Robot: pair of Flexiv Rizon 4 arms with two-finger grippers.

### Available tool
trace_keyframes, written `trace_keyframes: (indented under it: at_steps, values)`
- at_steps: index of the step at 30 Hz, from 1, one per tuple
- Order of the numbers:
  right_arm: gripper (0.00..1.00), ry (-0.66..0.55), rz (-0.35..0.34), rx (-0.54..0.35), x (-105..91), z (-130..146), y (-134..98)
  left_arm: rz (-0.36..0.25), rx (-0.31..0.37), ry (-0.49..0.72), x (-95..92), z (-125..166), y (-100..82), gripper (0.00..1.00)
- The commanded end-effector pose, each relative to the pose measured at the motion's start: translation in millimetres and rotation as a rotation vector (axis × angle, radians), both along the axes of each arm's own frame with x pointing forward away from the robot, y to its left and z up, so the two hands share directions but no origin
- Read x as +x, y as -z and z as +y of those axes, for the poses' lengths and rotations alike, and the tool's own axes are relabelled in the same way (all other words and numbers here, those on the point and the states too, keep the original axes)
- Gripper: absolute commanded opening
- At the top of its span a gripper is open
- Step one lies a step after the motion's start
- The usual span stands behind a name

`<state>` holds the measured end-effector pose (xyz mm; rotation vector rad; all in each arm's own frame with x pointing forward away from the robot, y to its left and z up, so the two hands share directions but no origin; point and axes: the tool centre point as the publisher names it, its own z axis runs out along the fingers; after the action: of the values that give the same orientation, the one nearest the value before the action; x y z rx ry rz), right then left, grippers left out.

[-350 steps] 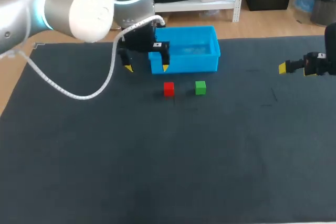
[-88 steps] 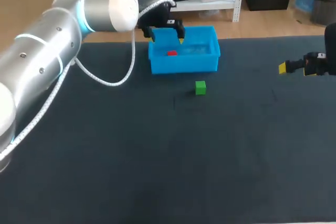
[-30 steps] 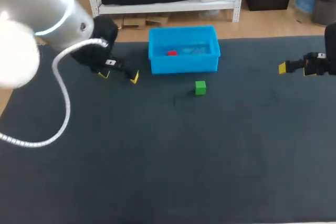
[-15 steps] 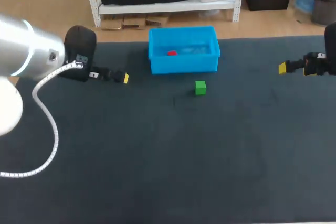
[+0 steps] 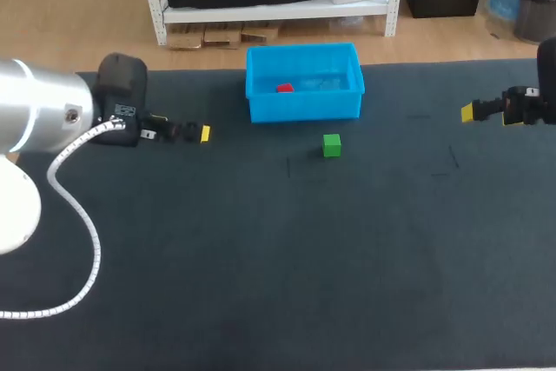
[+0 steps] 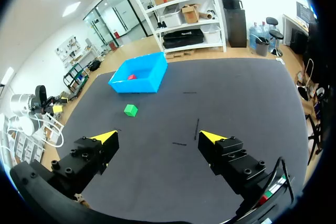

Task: Use the left arm to pick the red cube and place it into the blue plastic box first, then use the right arm to grasp the green cube and put it into the same blue plastic box after the first action is fully finished.

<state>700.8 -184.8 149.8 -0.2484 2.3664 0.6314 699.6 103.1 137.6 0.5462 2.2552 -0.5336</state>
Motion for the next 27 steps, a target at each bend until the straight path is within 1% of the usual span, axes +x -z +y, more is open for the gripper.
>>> trace_keyframes:
  at_steps: [1, 6, 12, 19, 24, 27]
  values:
    - [1.0, 0.016, 0.005, -0.053, 2.8, 5, -5, 0.002, -0.01, 0.017, -0.8, 4, -2.7, 1.0]
    - [1.0, 0.026, -0.005, -0.148, 4.1, 20, -13, 0.002, -0.01, 0.017, -0.8, 4, -2.7, 1.0]
    - [1.0, 0.04, -0.027, -0.302, 6.4, 42, -19, 0.002, -0.01, 0.017, -0.8, 4, -2.7, 1.0]
    - [1.0, 0.074, -0.047, -0.504, 7.8, 76, -11, 0.002, -0.01, 0.017, -0.8, 4, -2.7, 1.0]
    - [1.0, 0.096, -0.038, -0.582, 12.3, 95, -9, 0.002, -0.01, 0.017, -0.8, 4, -2.7, 1.0]
    - [1.0, 0.119, -0.035, -0.663, 19.6, 101, -7, 0.002, -0.01, 0.017, -0.8, 4, -2.7, 1.0]
